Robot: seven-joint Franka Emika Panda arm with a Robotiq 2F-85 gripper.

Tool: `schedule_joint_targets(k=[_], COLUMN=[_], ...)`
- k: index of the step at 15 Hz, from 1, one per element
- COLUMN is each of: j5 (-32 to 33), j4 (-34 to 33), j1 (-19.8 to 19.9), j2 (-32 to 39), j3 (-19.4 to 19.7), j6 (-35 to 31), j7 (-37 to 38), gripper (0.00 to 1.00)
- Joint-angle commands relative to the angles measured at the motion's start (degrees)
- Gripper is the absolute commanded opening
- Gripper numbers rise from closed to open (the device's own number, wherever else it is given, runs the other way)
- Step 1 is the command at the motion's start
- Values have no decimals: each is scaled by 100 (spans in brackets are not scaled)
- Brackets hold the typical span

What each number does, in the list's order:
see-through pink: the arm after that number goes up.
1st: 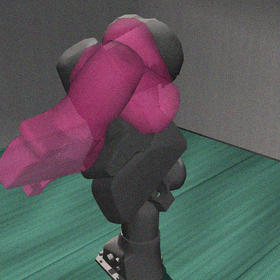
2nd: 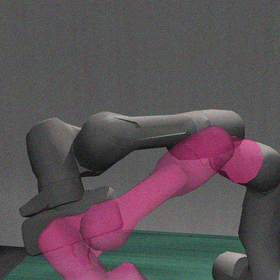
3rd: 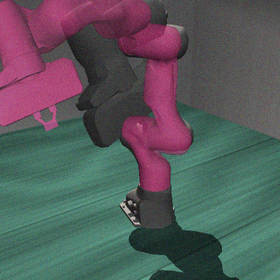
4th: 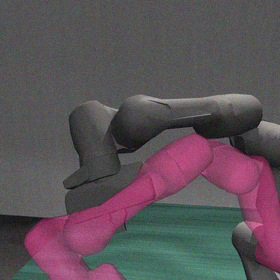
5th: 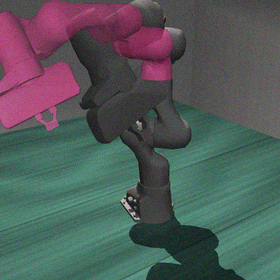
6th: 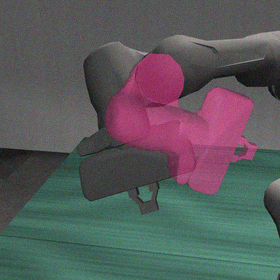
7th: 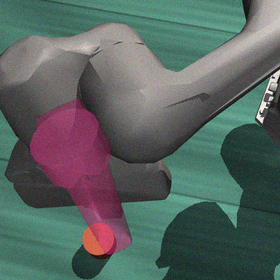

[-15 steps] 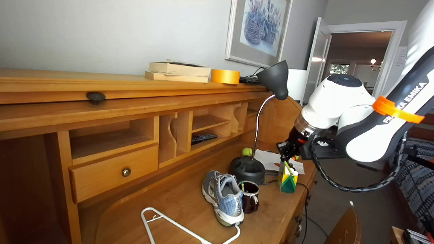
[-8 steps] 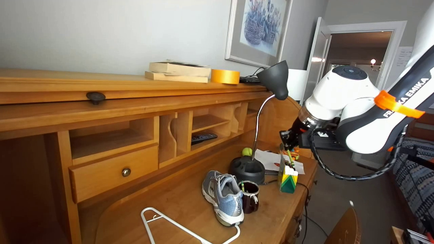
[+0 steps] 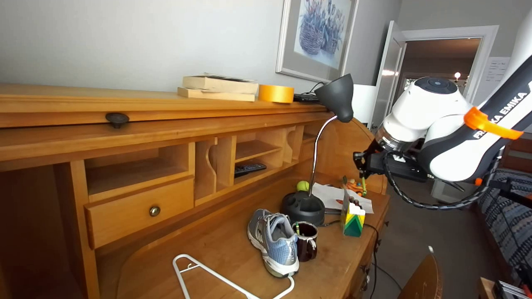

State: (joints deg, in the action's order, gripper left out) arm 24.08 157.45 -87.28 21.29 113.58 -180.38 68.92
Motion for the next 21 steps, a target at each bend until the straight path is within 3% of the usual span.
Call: schedule_joint_targets(k=[1,7,14,21], j5=[583,1841,3365,3941], j4=[7,45,35,3], j1=[105,692,1395,1781], j2=[-142,-317,-39,502], j3=[288,511,370,24], j6=[199,110,-143,-309], j7=[685,1599,2678,3219], gripper=[3,3,3,3])
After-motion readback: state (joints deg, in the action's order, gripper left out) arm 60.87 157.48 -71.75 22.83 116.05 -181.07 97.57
